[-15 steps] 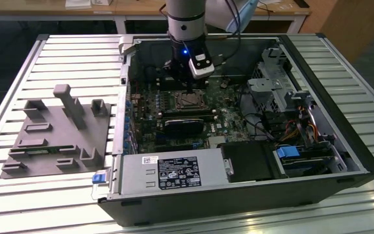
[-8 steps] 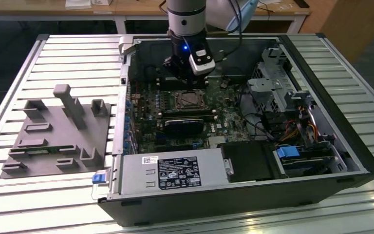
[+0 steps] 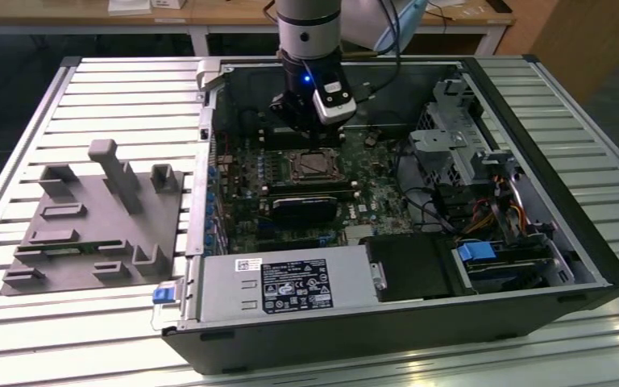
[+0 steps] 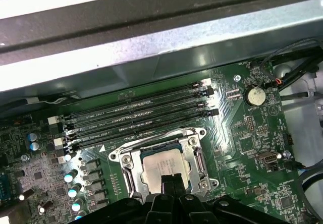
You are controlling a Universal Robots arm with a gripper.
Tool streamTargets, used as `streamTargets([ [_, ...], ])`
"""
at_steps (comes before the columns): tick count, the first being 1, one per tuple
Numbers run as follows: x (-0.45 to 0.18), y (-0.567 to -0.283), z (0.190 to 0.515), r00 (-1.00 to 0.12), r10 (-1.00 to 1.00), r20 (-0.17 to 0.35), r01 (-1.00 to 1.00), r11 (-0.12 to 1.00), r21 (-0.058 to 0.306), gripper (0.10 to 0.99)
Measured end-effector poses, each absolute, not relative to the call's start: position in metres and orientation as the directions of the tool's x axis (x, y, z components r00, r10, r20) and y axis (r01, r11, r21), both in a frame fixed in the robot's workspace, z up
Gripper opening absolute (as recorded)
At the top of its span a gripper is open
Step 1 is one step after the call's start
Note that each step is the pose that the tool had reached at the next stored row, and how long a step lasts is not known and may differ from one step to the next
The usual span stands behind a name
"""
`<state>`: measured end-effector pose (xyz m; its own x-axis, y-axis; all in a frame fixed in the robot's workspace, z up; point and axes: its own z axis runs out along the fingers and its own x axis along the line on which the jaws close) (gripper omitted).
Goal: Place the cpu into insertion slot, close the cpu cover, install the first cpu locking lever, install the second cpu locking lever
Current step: 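Install the second cpu locking lever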
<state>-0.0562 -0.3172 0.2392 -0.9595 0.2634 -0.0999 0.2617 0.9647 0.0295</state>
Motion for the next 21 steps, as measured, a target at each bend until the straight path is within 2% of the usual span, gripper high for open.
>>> streamTargets([
  [21,-0.056,-0.341,0.239,-0.960,0.263,-0.101,0.262,0.965,0.027,0.106],
])
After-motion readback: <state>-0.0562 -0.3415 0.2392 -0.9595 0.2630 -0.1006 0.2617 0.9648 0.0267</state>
